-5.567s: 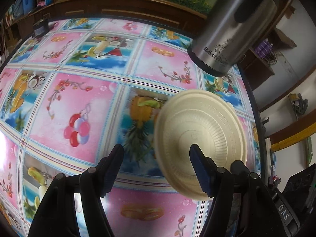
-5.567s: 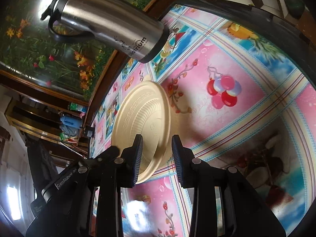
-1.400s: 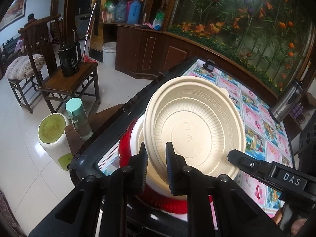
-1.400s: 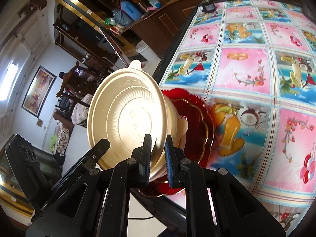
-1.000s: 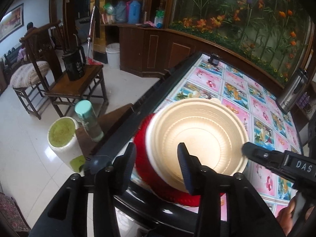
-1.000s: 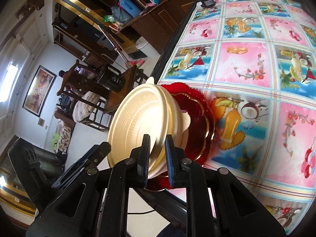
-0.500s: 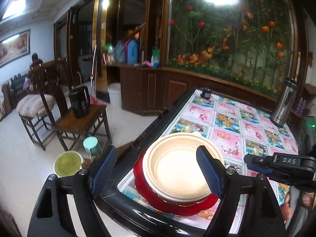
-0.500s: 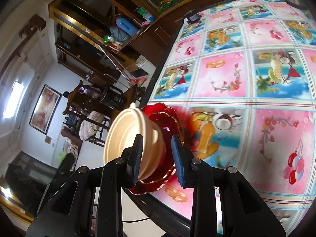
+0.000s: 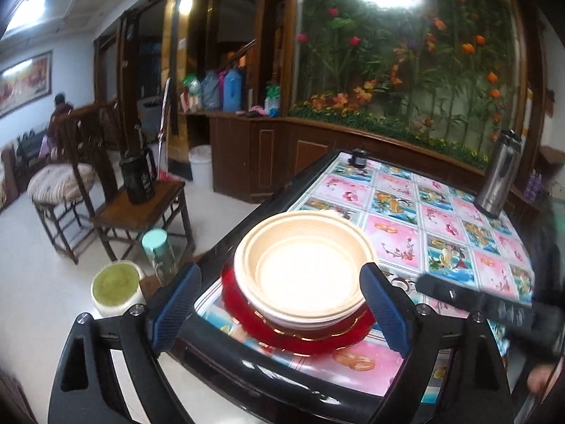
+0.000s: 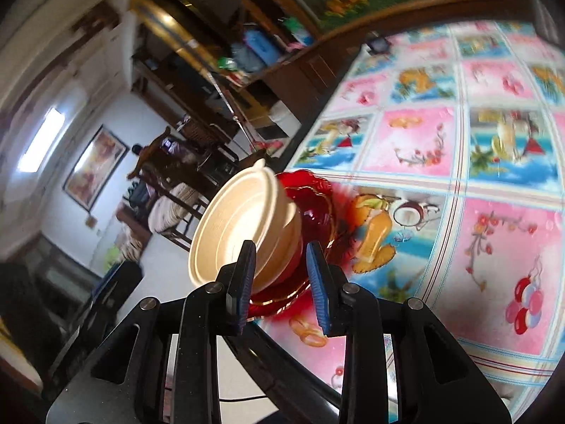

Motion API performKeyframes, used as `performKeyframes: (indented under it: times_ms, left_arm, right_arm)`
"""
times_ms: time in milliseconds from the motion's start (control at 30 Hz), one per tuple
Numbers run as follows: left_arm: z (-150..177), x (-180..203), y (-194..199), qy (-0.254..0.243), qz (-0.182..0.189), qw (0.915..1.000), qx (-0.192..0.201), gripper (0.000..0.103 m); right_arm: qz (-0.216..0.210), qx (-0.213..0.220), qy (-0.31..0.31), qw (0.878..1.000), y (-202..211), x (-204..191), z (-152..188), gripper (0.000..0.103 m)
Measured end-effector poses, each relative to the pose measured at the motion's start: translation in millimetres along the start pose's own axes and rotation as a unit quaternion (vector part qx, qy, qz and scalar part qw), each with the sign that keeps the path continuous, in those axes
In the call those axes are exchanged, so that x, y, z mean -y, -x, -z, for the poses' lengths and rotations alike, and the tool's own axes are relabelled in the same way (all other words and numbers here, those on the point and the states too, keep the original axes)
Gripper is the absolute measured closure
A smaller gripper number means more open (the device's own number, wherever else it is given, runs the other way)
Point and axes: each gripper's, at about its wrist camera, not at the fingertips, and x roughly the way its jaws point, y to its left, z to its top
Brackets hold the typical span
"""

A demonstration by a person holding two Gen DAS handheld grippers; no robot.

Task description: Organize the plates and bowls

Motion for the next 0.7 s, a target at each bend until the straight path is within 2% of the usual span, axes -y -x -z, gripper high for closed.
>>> performKeyframes:
  times_ms: [167, 367, 700]
  left_arm:
    - [1.3, -17.7, 4.8, 0.032, -0.029, 0.999, 0.008, 0.011]
    - [0.7, -21.4, 6.7, 0.037, -0.044, 0.9983, 0.005, 0.011]
    - [2.1, -27.0, 4.1, 0.042, -0.056, 0.9975, 0.007, 0.011]
  right_arm:
    - [0.028, 0.025, 0.1, 0.994, 6.5, -32.9, 25.0, 0.073]
    - [0.031, 0.045, 0.16, 0.986, 7.3, -64.1, 33.6, 0.073]
    - [0.027, 0.049, 0.172, 0.983, -0.9, -82.0, 32.8, 0.073]
